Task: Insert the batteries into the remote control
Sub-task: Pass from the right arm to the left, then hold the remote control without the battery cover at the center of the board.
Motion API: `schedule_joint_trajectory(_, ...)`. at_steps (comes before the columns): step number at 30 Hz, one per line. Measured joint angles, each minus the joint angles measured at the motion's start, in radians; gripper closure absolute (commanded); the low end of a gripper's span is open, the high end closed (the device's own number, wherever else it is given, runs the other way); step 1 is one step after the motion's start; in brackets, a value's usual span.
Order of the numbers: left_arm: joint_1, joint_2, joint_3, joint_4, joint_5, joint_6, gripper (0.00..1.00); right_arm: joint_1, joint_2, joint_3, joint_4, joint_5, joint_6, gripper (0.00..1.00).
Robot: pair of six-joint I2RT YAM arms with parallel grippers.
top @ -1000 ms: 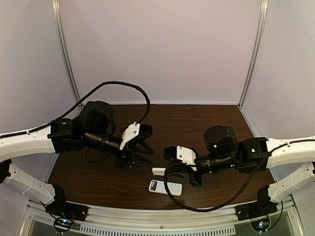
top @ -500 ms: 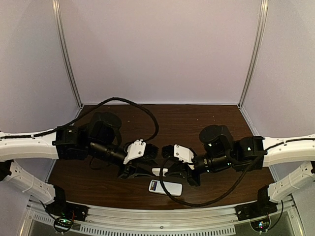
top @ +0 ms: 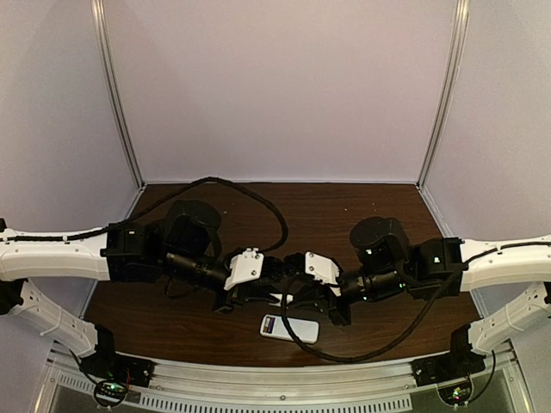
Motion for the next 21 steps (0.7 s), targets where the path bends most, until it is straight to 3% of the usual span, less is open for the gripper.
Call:
schedule_joint_trajectory(3,-0.001,0.000,-0.005,0.011,0.002,-0.007,1.00,0.000,-0.006,-0.002,0.005,0.014,-0.003,0.53)
schedule_joint_trajectory(5,-0.004,0.000,-0.016,0.029,-0.003,-0.019,1.00,-0.002,-0.021,-0.010,0.021,0.034,0.006,0.25)
schedule_joint_trajectory(8,-0.004,-0.006,-0.053,0.075,-0.010,-0.056,1.00,-0.002,-0.089,-0.055,0.066,0.109,0.013,0.02)
schedule_joint_trajectory(14,0.016,-0.097,-0.198,0.221,-0.033,-0.223,1.00,-0.003,-0.233,-0.163,0.152,0.297,0.019,0.00)
schedule_joint_trajectory(21,0.126,-0.303,-0.372,0.416,-0.176,-0.521,1.00,-0.004,-0.044,-0.153,0.123,0.368,0.023,0.01)
